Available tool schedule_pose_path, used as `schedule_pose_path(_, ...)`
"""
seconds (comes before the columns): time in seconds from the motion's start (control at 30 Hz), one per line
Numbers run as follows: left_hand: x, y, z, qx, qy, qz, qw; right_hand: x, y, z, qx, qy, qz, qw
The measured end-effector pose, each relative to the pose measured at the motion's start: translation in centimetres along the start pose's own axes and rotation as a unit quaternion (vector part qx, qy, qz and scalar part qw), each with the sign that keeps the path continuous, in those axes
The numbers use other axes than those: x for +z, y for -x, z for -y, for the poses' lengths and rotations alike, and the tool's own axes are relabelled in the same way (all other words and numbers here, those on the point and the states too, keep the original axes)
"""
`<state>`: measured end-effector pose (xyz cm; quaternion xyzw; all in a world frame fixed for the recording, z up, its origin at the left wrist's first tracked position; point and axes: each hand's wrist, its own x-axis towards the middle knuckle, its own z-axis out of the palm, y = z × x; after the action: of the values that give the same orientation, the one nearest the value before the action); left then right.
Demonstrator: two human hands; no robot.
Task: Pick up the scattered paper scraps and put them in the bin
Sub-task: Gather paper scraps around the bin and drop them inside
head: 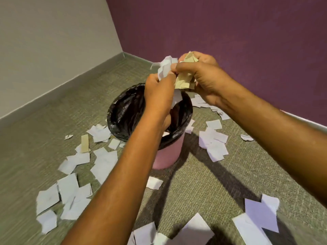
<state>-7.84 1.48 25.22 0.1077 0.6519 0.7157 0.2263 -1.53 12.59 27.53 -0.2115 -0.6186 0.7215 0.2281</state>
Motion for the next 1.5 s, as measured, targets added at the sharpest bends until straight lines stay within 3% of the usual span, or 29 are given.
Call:
schedule_pose_path(0.1,-3.8,-1.2,-0.1,-0.069,-0.021,0.024,0.997,3.0,-0.7,-1.4,0.039,0.009,0.013,0.999)
schedule_pose_path(0.33,-10.4,-2.0,0.5,-0.135,-0.128,0.049,0.981,6.5,-0.9,-4.2,0.091,0.148,0.016,0.985)
schedule_pose_path(0.47,-12.5,-1.7,0.1,-0.104,-0.159,0.053,0.980,7.1,-1.2,-4.6,0.081,0.229,0.010,0.970)
schedule_pose_path(0.6,-15.8,-1.4,-1.6,-0.057,-0.116,0.038,0.991,7.6,-1.1,-4.2,0.061,0.272,0.002,0.960)
schedule_pose_path(0.73,-21.9,-2.6,-1.2,-0.003,-0.132,-0.026,0.991,9.0,-0.4,-2.1,0.008,0.309,0.004,0.951)
schedule_pose_path(0.83,-26.9,-3.8,2.1,-0.029,-0.149,-0.075,0.986,11.7,0.7,-0.5,-0.027,0.310,0.041,0.949)
schedule_pose_path(1.07,-38.0,-3.5,12.2,-0.102,-0.349,-0.109,0.925,20.2,5.0,-2.2,-0.061,0.338,0.168,0.924)
schedule_pose_path(1.27,-40.9,-2.1,16.4,-0.102,-0.501,0.015,0.859,25.8,8.4,-9.6,-0.054,0.347,0.258,0.900)
schedule_pose_path(1.5,-39.0,-3.0,19.4,-0.088,-0.533,0.074,0.838,22.8,8.1,-21.8,-0.018,0.472,0.277,0.837)
